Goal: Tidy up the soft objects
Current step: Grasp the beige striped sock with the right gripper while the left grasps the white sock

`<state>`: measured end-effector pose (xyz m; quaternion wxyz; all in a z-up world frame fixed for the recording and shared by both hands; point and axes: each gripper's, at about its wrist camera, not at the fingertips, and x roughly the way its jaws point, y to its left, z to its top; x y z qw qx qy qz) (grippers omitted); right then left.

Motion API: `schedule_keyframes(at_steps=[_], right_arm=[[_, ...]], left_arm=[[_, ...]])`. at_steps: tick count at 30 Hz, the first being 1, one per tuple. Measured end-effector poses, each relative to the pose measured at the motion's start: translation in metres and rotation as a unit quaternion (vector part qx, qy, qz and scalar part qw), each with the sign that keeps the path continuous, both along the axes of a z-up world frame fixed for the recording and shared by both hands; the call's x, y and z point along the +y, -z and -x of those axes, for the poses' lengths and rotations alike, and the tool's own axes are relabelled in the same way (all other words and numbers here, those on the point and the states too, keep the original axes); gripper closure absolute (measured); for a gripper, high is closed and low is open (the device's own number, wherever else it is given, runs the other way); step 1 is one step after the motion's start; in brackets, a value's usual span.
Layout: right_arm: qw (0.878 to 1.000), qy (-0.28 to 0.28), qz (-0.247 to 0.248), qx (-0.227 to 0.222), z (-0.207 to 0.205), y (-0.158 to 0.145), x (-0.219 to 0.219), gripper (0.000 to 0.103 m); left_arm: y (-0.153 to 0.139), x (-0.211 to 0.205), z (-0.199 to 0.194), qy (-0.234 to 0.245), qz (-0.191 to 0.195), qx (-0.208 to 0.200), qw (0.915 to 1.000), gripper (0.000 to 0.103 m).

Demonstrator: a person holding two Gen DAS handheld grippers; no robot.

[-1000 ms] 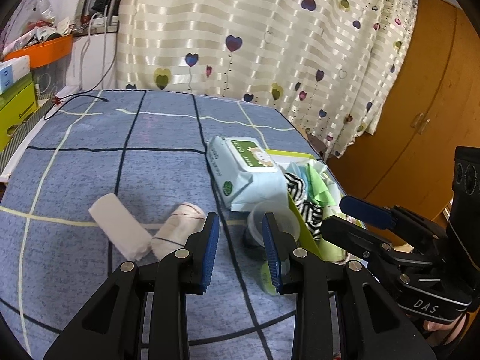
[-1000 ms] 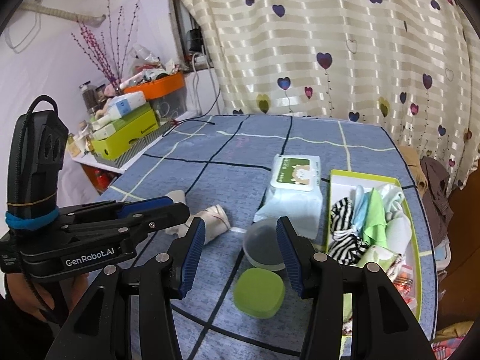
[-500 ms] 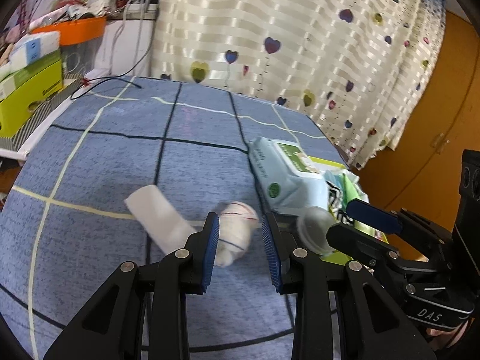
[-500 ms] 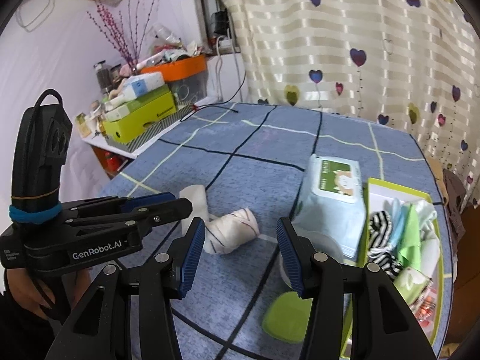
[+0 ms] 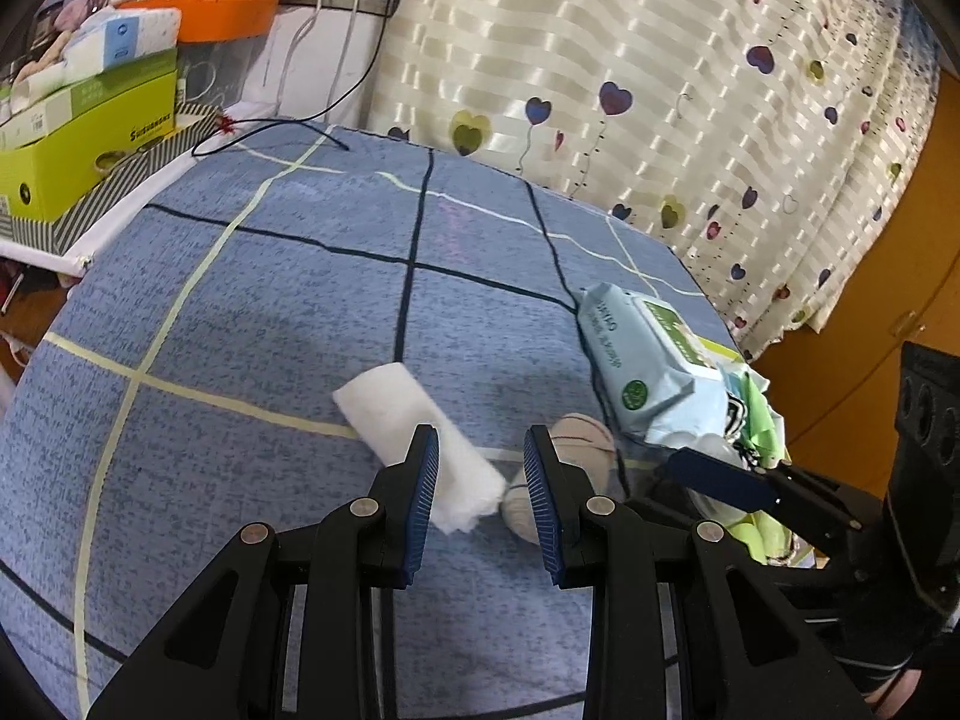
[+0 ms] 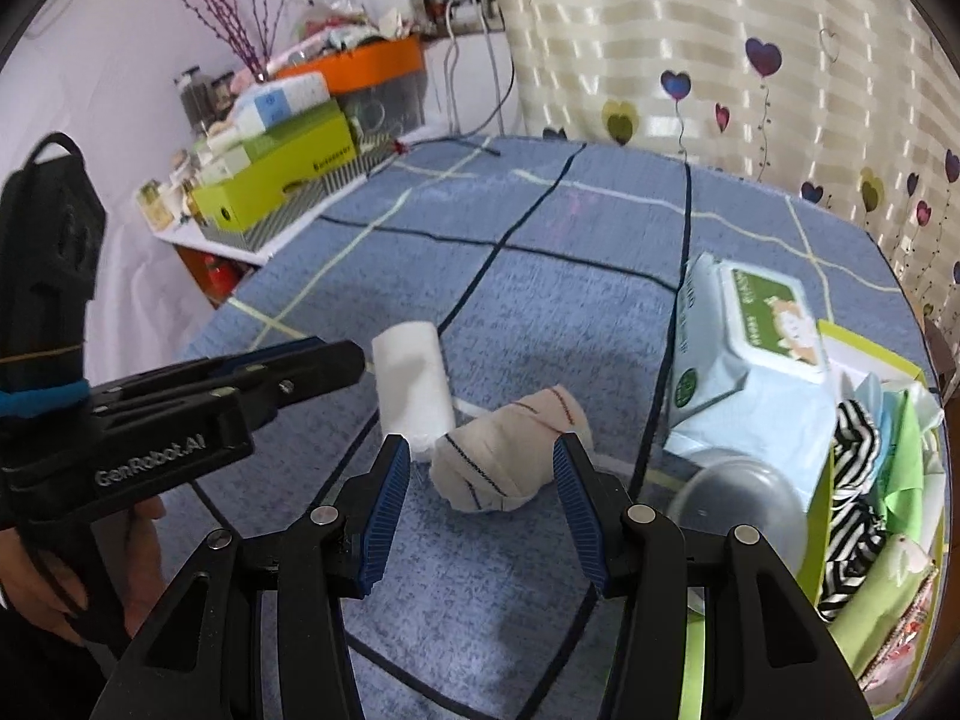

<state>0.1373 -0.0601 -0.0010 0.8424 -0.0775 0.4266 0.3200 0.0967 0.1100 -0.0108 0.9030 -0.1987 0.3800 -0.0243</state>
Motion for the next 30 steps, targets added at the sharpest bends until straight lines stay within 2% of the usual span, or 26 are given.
schedule_keyframes(at_steps=[3, 14, 18, 25, 30], right_arm=[[1.000, 0.014, 0.010, 0.018, -0.008, 0.010, 0.005, 0.049], [0.996, 0.041, 0.030, 0.070, -0.030, 0.037, 0.021, 0.047], [0.995, 0.056, 0.017, 0.075, -0.038, 0.036, 0.024, 0.041], [0.994, 0.082, 0.048, 0.062, -0.051, 0.042, 0.030, 0.040], [0.994, 0.066, 0.071, 0.059, -0.050, 0.048, 0.040, 0.041]], left_arm=[[0.006, 0.007, -0.002, -0.004, 0.007, 0.005, 1.0000, 0.072], [0.020, 0.032, -0.003, -0.015, 0.036, 0.006, 0.9992, 0.072], [0.024, 0.037, -0.004, -0.015, 0.044, 0.007, 0.9989, 0.072], [0.030, 0.043, -0.005, -0.016, 0.054, 0.010, 0.9984, 0.072], [0.033, 0.040, -0.008, -0.006, 0.058, 0.013, 0.9982, 0.072]])
